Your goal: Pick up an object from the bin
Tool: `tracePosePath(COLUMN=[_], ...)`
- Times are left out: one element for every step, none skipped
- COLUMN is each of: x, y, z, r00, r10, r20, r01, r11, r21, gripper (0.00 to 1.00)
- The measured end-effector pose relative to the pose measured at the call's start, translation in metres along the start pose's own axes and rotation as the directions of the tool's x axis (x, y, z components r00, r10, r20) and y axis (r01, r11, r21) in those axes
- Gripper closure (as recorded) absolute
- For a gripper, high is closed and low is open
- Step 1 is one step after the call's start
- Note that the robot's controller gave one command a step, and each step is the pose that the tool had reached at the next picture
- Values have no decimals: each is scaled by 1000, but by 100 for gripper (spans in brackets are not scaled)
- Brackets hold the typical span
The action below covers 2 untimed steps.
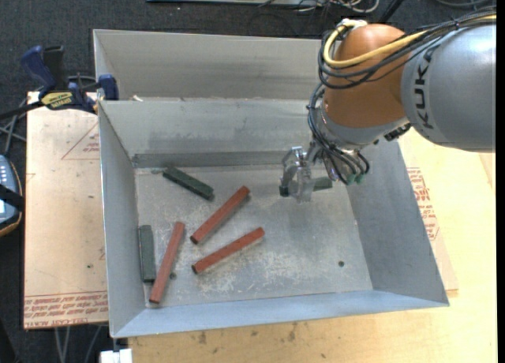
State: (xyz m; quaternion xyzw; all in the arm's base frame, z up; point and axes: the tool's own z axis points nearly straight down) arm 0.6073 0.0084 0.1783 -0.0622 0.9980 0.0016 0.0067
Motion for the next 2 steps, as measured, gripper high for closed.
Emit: tracePosePath(x=[51, 40], y=[-5, -7], z=[3, -37], r00=[999, 998], r10=[52, -66], r20=[-13, -20], r01=[-52, 66], r11=[999, 998], r21=[2, 0], gripper=[100, 100])
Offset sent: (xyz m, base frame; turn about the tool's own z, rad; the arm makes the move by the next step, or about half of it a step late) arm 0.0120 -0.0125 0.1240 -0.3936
